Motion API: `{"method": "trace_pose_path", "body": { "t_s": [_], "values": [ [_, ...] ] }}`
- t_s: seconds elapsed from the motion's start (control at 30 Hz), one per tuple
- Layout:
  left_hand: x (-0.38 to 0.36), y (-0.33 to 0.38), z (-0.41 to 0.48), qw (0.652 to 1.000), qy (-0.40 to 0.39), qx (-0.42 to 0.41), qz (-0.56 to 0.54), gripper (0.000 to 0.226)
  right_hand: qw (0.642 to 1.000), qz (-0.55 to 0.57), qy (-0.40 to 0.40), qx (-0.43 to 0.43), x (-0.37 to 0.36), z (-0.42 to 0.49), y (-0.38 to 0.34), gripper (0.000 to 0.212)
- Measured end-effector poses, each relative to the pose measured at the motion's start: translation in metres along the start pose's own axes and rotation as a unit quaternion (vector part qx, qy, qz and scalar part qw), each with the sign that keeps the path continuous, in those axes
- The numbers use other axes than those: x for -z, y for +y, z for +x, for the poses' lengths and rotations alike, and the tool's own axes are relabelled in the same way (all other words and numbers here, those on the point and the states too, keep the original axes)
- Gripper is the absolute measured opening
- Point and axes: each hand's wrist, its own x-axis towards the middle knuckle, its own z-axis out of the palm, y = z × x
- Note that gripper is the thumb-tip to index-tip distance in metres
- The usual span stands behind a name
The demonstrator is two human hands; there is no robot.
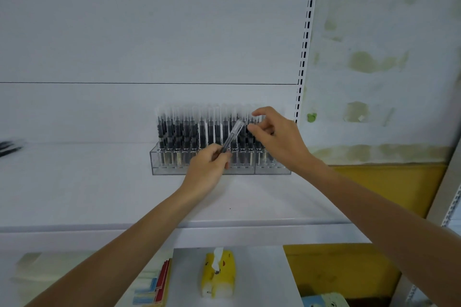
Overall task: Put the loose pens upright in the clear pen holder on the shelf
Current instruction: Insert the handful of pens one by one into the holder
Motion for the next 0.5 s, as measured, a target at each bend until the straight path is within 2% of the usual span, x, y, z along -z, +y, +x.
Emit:
{"method": "trace_pose_path", "body": {
  "t_s": [0.13, 0.3, 0.37, 0.43, 0.5],
  "values": [
    [-0.019, 0.012, 0.000, 0.999, -0.014, -0.031, -0.011, 0.022, 0.996, 0.071, -0.029, -0.044, -0.004, -0.007, -0.010, 0.043],
    [-0.030, 0.016, -0.004, 0.997, -0.044, -0.056, 0.002, 0.010, 0.992, 0.118, 0.019, -0.049, 0.008, -0.006, -0.007, 0.041],
    [-0.028, 0.010, -0.007, 0.987, -0.073, -0.098, 0.103, 0.011, 0.988, 0.133, 0.061, -0.046, 0.017, 0.001, -0.005, 0.042],
    [-0.024, -0.003, -0.009, 0.944, -0.131, -0.148, 0.266, 0.027, 0.986, 0.117, 0.116, -0.036, 0.028, 0.009, -0.001, 0.045],
    [-0.019, -0.014, -0.008, 0.901, -0.189, -0.154, 0.359, 0.030, 0.984, 0.087, 0.157, -0.016, 0.038, 0.015, 0.004, 0.046]
  ]
}}
